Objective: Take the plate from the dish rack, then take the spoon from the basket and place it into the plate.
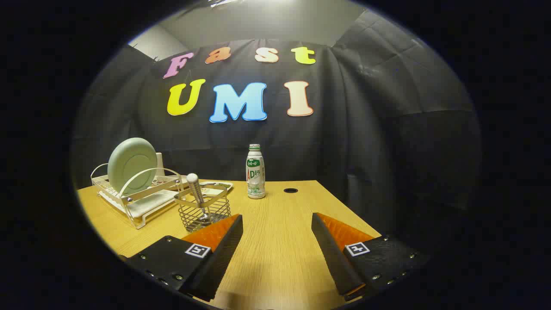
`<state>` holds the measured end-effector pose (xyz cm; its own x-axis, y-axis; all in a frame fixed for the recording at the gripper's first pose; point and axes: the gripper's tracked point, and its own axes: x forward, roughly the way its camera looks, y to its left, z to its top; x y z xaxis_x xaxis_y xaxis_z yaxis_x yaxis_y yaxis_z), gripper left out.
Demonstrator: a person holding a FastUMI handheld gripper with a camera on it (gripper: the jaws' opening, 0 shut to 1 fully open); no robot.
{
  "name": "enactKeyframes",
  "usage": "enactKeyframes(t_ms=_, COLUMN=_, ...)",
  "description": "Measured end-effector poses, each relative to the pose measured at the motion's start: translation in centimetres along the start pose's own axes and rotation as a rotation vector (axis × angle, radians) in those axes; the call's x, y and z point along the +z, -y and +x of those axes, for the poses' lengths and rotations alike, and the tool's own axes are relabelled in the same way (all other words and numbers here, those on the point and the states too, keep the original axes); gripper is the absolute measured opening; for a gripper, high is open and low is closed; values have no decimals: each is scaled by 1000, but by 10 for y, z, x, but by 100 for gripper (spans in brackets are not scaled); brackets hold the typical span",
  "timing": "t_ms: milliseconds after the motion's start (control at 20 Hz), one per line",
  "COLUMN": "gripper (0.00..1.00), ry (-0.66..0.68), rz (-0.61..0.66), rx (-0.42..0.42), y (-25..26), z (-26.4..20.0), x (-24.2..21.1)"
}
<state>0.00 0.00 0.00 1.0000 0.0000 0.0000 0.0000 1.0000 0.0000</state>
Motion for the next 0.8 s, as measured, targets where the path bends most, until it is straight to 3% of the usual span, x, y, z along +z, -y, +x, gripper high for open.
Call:
enactKeyframes(t_ms=250, gripper=98, ry=80, rz=2, rx=-22, y=2, z=48, x=37)
enactKeyframes(t_ms=400, gripper=98, ry=117, rz=-36, rx=-91, y=21, z=51, x=73)
enactKeyframes(t_ms=650, gripper=98, ry=128, rz=-64, rx=-217, y=51, z=-8, x=127)
enactKeyframes(t_ms=800, gripper=98, ry=101, rz=-93, rx=-238, y=50, z=-55, x=145)
